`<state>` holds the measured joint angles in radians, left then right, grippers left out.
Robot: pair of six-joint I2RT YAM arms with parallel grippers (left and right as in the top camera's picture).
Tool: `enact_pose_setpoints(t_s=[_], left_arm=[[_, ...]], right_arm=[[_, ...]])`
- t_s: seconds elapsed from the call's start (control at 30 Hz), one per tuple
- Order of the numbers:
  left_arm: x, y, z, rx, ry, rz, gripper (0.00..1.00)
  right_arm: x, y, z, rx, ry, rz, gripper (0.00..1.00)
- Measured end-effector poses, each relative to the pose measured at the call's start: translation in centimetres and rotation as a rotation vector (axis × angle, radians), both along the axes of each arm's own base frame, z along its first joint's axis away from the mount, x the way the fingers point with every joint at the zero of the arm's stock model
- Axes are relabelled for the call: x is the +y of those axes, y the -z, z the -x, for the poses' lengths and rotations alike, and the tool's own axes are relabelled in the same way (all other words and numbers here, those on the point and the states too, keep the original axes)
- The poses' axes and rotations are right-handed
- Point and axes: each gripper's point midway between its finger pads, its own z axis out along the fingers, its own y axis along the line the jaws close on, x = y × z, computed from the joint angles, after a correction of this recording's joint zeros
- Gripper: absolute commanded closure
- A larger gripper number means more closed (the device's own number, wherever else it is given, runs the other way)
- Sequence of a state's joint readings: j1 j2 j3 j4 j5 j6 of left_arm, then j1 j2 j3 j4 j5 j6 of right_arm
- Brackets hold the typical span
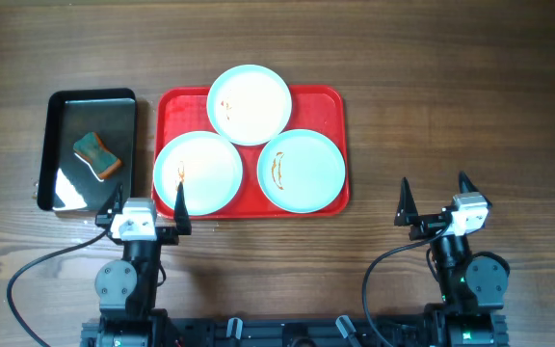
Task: Clean dirty plates on tray and stack at the side
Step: 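Move the left gripper toward the sponge in the black tray, then lower the left gripper and grasp the green-orange sponge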
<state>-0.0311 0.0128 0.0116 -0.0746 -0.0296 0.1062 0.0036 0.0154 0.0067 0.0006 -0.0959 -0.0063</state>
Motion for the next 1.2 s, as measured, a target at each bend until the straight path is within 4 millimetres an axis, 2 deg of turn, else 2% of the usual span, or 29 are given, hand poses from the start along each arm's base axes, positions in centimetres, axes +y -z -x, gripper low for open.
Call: enact_pose_setpoints(t_s=[0.57,0.63,0.7,0.77,0.83,0.87,0.93,1.03,1.13,1.2], left_arm=[[-0.4,-0.3,0.0,-0.012,0.020,0.027,0.00],[-2.7,-0.5,0.2,-0.012,0.150,0.131,0.00],[-6.6,-0.8,1.3,0.031,0.375,0.318,0.00],[-9.1,-1.0,2.6,0.082,0.526,0.436,0.00],[-10.7,-1.3,3.7,0.127,0.630,0.531,0.00],[-11.2,-2.0,4.0,0.122,0.667,0.569,0.00],[-11.9,-4.7,4.9,0.057,0.757,0.630,0.00],[-12.0,-6.9,5.5,0.014,0.784,0.653,0.00],[-11.1,-9.9,5.5,0.009,0.708,0.653,0.00],[-9.8,-10.4,5.0,0.103,0.569,0.642,0.00]], right_arm=[[0.0,0.0,0.0,0.000,0.000,0.000,0.00],[0.0,0.0,0.0,0.000,0.000,0.000,0.00],[0.0,0.0,0.0,0.000,0.000,0.000,0.00],[0.0,0.0,0.0,0.000,0.000,0.000,0.00],[0.0,0.0,0.0,0.000,0.000,0.000,0.00],[0.0,0.0,0.0,0.000,0.000,0.000,0.00],[0.0,0.0,0.0,0.000,0.000,0.000,0.00],[0.0,0.0,0.0,0.000,0.000,0.000,0.00],[0.0,0.0,0.0,0.000,0.000,0.000,0.00],[0.0,0.0,0.0,0.000,0.000,0.000,0.00]])
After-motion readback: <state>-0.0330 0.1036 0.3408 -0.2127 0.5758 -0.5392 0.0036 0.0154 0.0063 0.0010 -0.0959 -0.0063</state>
